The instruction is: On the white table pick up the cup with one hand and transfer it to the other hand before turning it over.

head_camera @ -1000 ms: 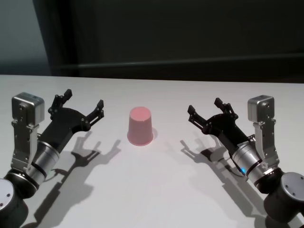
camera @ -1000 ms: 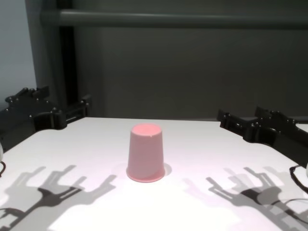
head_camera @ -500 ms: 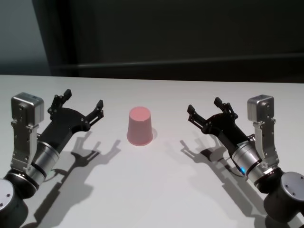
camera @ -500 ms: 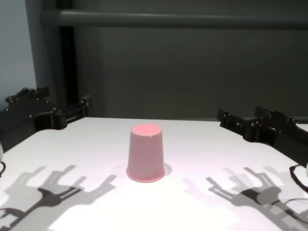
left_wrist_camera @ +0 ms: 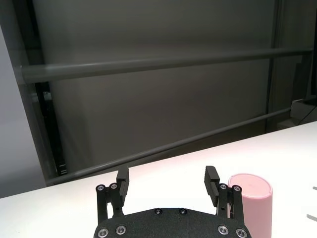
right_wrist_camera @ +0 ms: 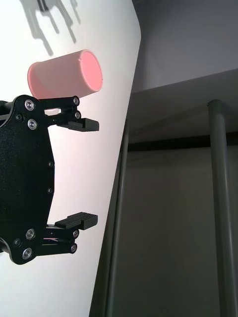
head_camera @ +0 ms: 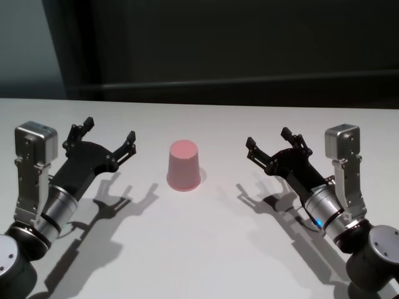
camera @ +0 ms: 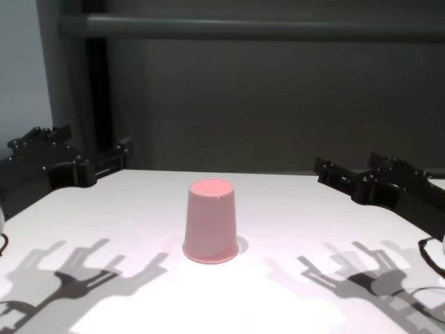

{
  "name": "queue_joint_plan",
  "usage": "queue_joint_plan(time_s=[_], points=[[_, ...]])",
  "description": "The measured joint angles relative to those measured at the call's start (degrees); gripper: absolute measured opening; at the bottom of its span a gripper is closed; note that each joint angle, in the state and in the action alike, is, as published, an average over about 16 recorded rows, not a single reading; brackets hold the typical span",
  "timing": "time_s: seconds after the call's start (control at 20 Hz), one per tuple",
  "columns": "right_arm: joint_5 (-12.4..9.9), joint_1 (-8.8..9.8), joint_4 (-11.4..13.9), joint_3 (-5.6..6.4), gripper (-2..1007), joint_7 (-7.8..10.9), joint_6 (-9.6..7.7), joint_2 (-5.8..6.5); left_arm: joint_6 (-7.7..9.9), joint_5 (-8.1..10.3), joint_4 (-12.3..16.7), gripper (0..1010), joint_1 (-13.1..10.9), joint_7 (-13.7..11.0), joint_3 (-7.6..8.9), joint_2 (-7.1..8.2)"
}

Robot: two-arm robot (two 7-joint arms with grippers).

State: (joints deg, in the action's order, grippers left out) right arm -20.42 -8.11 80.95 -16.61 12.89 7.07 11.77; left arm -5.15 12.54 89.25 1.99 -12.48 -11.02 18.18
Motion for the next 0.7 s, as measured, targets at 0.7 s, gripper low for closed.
queue_joint_plan(time_s=[0.7], points=[[-0.04, 0.0, 0.01, 0.0, 1002, 0.0, 0.02, 0.01, 0.0, 0.0, 0.0, 1001, 0.0, 0.0, 0.0, 0.0]])
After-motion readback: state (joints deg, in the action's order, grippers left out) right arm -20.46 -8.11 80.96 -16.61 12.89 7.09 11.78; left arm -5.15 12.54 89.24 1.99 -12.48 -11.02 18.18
